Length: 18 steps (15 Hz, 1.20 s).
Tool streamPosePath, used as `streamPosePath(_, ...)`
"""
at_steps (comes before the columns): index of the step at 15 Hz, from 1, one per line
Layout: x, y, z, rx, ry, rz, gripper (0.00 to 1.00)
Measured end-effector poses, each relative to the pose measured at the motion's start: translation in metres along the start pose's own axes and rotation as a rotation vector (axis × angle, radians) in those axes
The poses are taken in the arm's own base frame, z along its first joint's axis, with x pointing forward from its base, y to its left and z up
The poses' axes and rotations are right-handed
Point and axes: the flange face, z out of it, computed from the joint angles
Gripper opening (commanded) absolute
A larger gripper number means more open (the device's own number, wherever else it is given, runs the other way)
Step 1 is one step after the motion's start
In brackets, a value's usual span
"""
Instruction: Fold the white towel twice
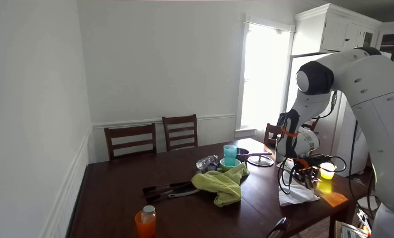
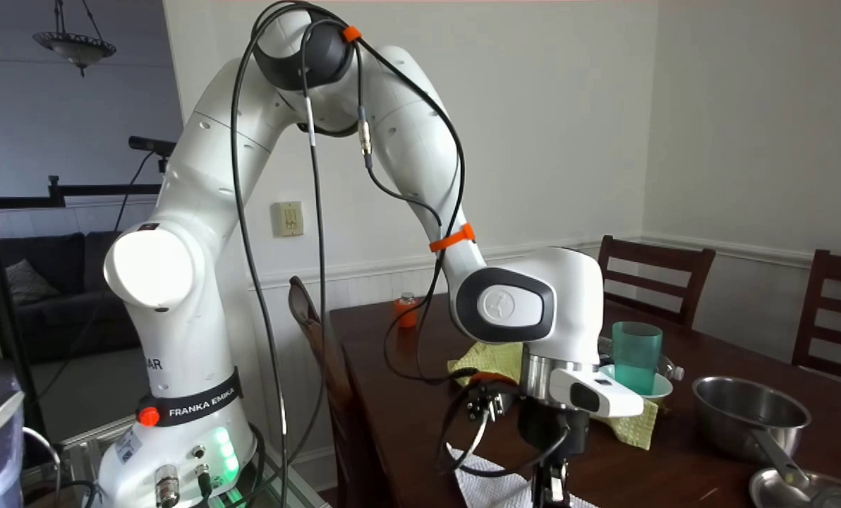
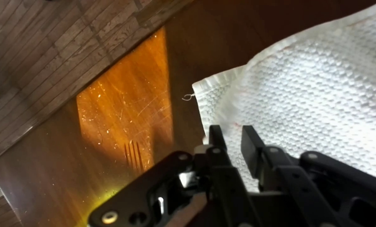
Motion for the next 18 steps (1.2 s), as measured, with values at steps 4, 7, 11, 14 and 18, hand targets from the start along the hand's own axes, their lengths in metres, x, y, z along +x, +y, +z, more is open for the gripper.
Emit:
streamPosePath(4,0.001,0.001,-0.001,-0.001,0.005,0.003,0.81)
streamPosePath(7,0.001,-0.001,-0.005,0.013,0.004,0.011,0.99)
streamPosePath(11,-0.005,-0.011,-0.019,0.068,-0.086,0.066,1.00)
streamPosePath(14,-0.008,-0.019,-0.028,0.101,-0.162,0.118,1.00)
streamPosePath(18,-0.014,-0.042,-0.033,0.154,-0.241,0.159,1.00)
